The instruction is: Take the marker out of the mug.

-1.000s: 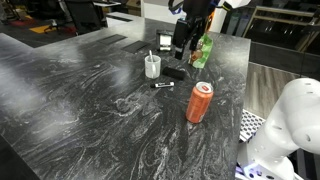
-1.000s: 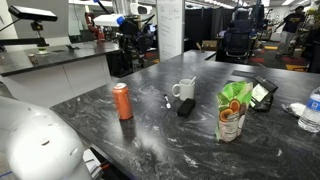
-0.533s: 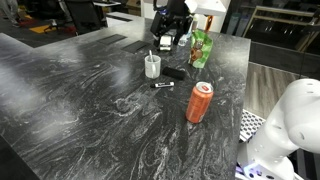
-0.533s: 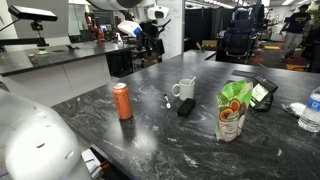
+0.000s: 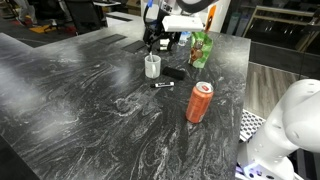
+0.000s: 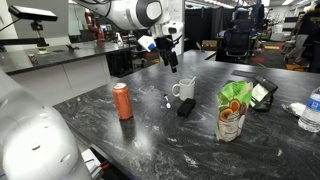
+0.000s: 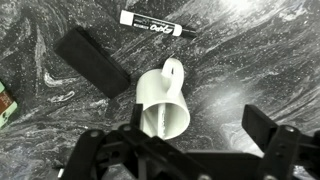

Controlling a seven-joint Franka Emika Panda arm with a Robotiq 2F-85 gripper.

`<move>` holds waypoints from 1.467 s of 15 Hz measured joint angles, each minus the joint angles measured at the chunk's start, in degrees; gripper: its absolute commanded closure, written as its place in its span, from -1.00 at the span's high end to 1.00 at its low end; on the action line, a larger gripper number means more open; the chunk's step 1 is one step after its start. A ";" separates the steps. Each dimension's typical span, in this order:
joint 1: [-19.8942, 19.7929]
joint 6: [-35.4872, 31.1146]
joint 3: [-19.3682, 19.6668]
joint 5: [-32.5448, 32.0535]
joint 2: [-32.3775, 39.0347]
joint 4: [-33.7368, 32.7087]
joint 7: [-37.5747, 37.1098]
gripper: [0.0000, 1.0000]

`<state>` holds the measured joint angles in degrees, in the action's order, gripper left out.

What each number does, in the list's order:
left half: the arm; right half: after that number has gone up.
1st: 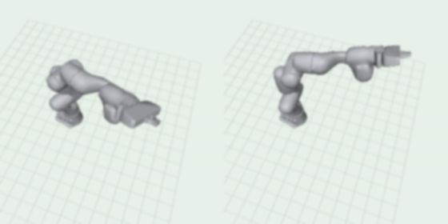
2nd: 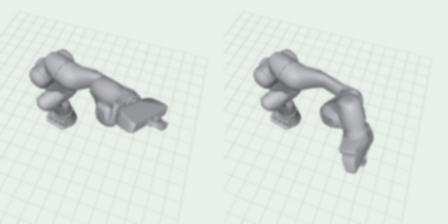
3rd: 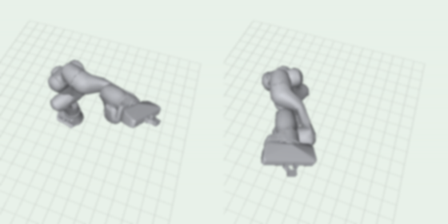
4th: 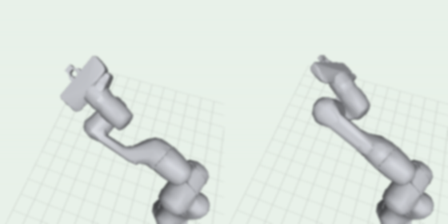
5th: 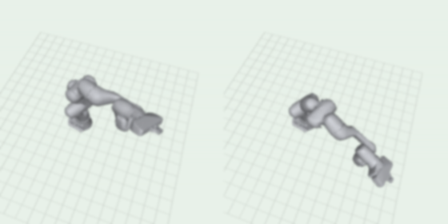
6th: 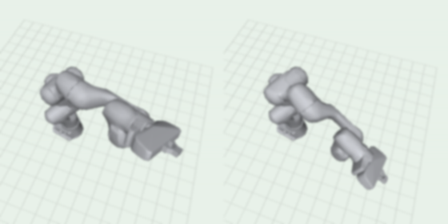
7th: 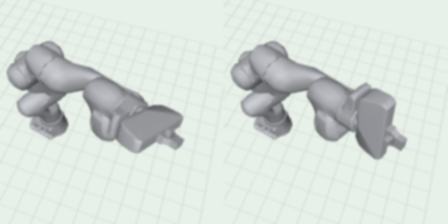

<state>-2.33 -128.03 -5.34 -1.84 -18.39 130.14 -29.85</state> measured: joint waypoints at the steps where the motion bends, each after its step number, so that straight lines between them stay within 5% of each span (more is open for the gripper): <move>1: -0.03 -0.19 -0.01 -1.05 0.84 -0.39 -1.15 1.00; 4: -0.03 -0.53 -0.11 -4.18 2.86 -1.63 -4.25 0.98; 9: -0.06 -0.68 0.21 -6.24 5.81 -3.04 -6.80 0.12; 14: -0.13 -3.28 1.84 -6.27 9.36 -5.19 -6.82 -0.52; 22: -0.20 -7.24 4.97 -6.25 17.07 -8.61 -6.79 -0.22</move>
<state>-2.54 -135.27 -0.37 -8.10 -1.32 121.53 -36.64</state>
